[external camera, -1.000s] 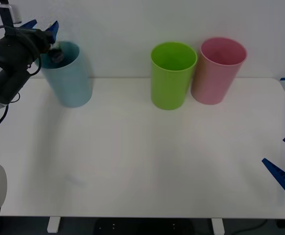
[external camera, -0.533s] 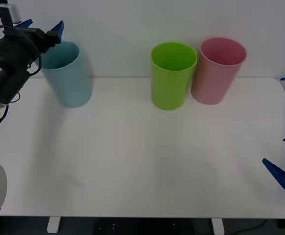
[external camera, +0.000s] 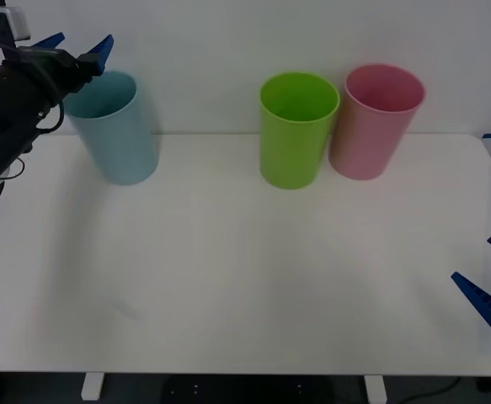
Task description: Grasp the object on the table and drop it into the matching bin: aluminum can to the light blue bin, PET bottle to the pink bin.
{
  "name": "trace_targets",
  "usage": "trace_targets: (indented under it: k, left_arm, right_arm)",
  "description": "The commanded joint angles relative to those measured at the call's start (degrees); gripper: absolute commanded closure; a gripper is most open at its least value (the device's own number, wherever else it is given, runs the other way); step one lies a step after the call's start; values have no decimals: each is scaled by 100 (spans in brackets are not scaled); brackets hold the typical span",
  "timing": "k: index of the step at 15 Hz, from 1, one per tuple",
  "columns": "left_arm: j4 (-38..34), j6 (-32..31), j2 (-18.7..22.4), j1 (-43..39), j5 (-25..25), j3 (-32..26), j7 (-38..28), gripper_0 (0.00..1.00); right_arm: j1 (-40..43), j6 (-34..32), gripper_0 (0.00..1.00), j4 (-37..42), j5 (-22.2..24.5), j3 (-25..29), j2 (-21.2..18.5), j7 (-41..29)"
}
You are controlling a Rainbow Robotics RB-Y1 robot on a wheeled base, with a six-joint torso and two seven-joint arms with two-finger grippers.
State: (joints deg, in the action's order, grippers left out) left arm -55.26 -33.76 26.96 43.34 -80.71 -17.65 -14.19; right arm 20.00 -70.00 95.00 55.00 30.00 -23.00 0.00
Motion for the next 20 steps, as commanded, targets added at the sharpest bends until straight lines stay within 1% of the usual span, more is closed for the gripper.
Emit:
trace_targets:
  k: [1,4,10,12,17,19,20]
  left_arm:
    - [-28,-298,345,-204,680,288,83,0]
    - [-371,-324,697,-617,1497,719,136,0]
    - [-1399,-517,1022,-1803,2156,719,400,0]
    - [-1698,-746,1171,-2243,2394,657,725,0]
    - [-2164,-1669,1277,-3122,2376,121,813,0]
    - [-2313,-2064,1277,-3420,2112,-169,804,0]
    - [-2393,-2205,1277,-3561,2060,-283,795,0]
  right_arm:
    - [0,0,0,0,0,0,0,0]
    - [0,0,0,0,0,0,0,0]
    - [0,0,0,0,0,0,0,0]
    - [0,0,0,0,0,0,0,0]
    - [0,0,0,0,0,0,0,0]
    - [0,0,0,0,0,0,0,0]
    - [0,0,0,0,0,0,0,0]
